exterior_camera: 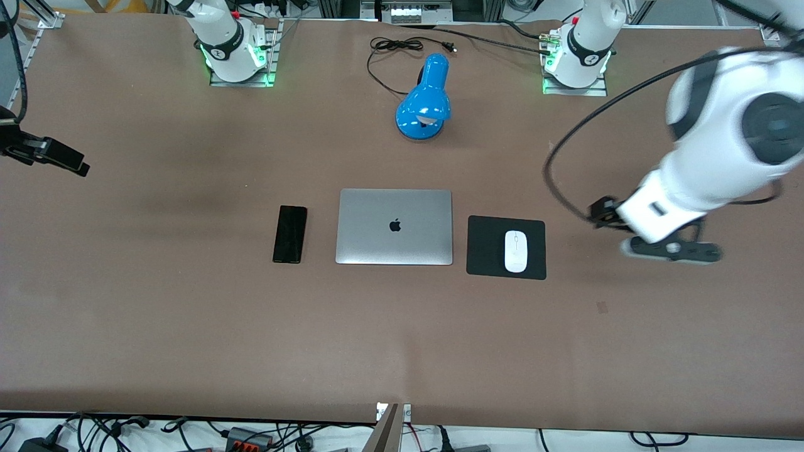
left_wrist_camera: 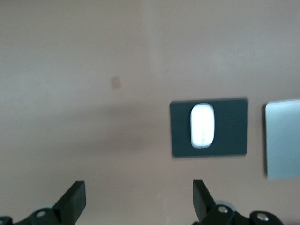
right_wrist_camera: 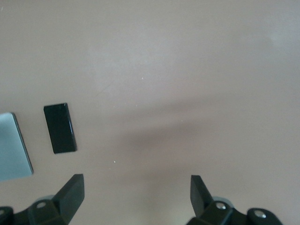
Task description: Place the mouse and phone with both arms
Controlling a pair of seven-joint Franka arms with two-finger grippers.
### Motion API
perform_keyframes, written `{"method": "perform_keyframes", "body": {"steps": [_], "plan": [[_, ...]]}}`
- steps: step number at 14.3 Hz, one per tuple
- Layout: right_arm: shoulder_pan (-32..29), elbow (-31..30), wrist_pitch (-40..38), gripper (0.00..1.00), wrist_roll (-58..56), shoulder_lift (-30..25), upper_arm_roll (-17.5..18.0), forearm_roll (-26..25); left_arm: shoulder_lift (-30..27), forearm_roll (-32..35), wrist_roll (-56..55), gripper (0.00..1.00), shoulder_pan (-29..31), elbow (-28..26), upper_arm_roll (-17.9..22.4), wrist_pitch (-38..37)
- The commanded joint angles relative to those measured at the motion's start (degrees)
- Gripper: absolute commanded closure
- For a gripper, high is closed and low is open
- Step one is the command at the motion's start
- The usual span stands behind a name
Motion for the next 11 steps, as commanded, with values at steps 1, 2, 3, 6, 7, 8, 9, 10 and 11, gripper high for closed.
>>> {"method": "perform_keyframes", "body": {"steps": [1,2,3,6,7,8,9,10,11], "plan": [[1.2,2.3,-1.5,0.0,-2.9,1.2,-0.4,0.3,0.6,-0.3,3.7,0.0,1.9,5.2,-0.8,-11.3],[1.1,2.3,-0.7,0.0,-5.4,1.2,-0.9,0.3,0.0,-1.3,3.7,0.0,2.3,6.8,-0.6,-13.5],[1.0,2.0,0.2,0.0,-7.3,1.3,-2.1,0.6,-1.2,-3.4,4.1,0.0,3.4,6.8,-0.1,-14.0],[1.1,1.7,-1.5,0.0,-6.9,0.7,-2.7,0.5,-9.0,-8.7,3.7,0.0,5.0,-1.8,3.3,-7.9],[1.1,1.9,-2.3,0.0,-6.9,0.7,-2.6,0.5,-11.4,-8.1,4.0,0.0,3.6,-5.8,4.6,-5.8],[1.0,1.9,-2.5,0.0,-6.9,0.6,-2.6,0.5,-13.6,-7.6,4.2,0.0,3.4,-9.1,4.8,-5.4],[1.0,1.8,-2.3,0.0,-7.0,0.6,-2.6,0.5,-15.8,-6.1,4.3,0.0,3.4,-12.0,4.8,-4.0],[0.9,1.9,-1.9,0.0,-7.3,0.7,-2.6,0.5,-17.6,-4.2,4.3,0.0,3.4,-14.5,4.3,-1.6],[0.9,1.7,-1.8,0.0,-7.4,0.6,-2.6,0.5,-19.8,-3.7,4.5,0.0,3.5,-17.8,4.2,0.4]]}}
